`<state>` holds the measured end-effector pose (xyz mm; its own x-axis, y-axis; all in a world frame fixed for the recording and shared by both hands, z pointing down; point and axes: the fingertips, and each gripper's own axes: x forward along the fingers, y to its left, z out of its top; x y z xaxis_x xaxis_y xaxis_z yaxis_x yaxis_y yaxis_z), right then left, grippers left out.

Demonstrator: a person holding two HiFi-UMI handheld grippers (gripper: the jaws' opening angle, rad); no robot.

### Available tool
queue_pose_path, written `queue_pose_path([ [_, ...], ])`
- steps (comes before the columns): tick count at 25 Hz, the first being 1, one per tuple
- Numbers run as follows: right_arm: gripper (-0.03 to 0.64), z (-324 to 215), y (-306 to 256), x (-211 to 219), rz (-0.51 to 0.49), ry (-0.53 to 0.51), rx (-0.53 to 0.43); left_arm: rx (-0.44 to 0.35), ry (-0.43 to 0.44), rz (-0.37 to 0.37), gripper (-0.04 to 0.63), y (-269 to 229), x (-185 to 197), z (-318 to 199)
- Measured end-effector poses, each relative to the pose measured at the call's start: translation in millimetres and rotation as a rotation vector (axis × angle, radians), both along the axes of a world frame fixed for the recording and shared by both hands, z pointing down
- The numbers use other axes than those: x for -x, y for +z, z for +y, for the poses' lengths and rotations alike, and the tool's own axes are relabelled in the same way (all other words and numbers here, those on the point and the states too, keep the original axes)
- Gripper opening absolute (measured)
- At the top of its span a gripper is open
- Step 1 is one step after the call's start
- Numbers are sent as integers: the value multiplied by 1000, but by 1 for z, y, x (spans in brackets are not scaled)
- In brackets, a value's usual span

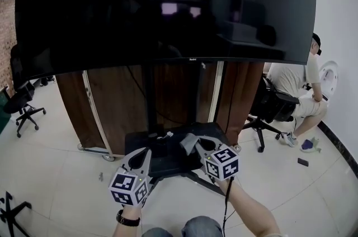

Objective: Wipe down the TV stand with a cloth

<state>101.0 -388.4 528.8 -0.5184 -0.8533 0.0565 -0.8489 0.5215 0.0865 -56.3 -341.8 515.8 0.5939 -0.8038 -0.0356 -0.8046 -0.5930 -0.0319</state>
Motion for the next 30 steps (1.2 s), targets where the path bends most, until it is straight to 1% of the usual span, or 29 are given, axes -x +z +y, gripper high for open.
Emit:
queue_pose_path([
  [1, 6, 7, 2, 33, 2, -62, -1, -3, -12, 0, 26, -1, 5, 3],
  [2, 6, 10, 8, 58, 19, -101, 2, -4, -23, 1, 27, -1, 9, 5],
  [3, 6, 9, 16, 73, 46, -115, 10, -4, -32, 2, 26, -2, 14, 8],
  [4, 6, 4, 26, 78, 72, -106, 25, -4, -40, 3, 26, -2, 18, 10],
  [5, 6, -2, 36, 71, 91, -78, 46, -4, -45, 2, 26, -2, 22, 12],
  [7, 6, -12, 57, 35, 108, 11, 88, -5, -55, -2, 26, 1, 31, 15],
  [9, 6, -14, 73, -21, 106, 122, 122, -2, -65, -3, 28, 4, 39, 16],
  [11, 6, -8, 84, -90, 94, 248, 148, 4, -68, -3, 26, 7, 43, 15],
  [15, 6, 19, 101, -230, 102, 542, 174, 16, -55, -6, 28, 14, 41, 14],
  [16, 6, 28, 103, -254, 98, 596, 171, 19, -52, -6, 28, 16, 41, 14],
  [17, 6, 39, 102, -267, 89, 622, 157, 22, -50, -6, 26, 18, 41, 15],
  [18, 6, 49, 97, -265, 81, 612, 128, 25, -49, -7, 26, 21, 41, 15],
  [19, 6, 60, 89, -247, 77, 564, 86, 27, -49, -7, 28, 22, 40, 16],
  [20, 6, 69, 77, -214, 73, 483, 37, 26, -51, -6, 26, 23, 41, 16],
  [21, 6, 77, 65, -169, 63, 376, -9, 21, -57, 1, 26, 22, 43, 17],
  [23, 6, 89, 45, -60, 31, 132, -68, -5, -82, 29, 28, 15, 50, 21],
  [25, 6, 97, 34, 46, -32, -91, -85, -33, -112, 45, 27, 7, 59, 28],
  [26, 6, 100, 33, 91, -75, -180, -81, -42, -124, 44, 26, 5, 63, 32],
  [28, 6, 101, 37, 158, -142, -301, -48, -48, -141, 26, 28, 2, 69, 39],
  [29, 6, 98, 43, 179, -155, -332, -30, -47, -147, 17, 26, 2, 72, 43],
  [30, 6, 91, 50, 191, -151, -338, -15, -45, -153, 11, 26, 1, 75, 45],
])
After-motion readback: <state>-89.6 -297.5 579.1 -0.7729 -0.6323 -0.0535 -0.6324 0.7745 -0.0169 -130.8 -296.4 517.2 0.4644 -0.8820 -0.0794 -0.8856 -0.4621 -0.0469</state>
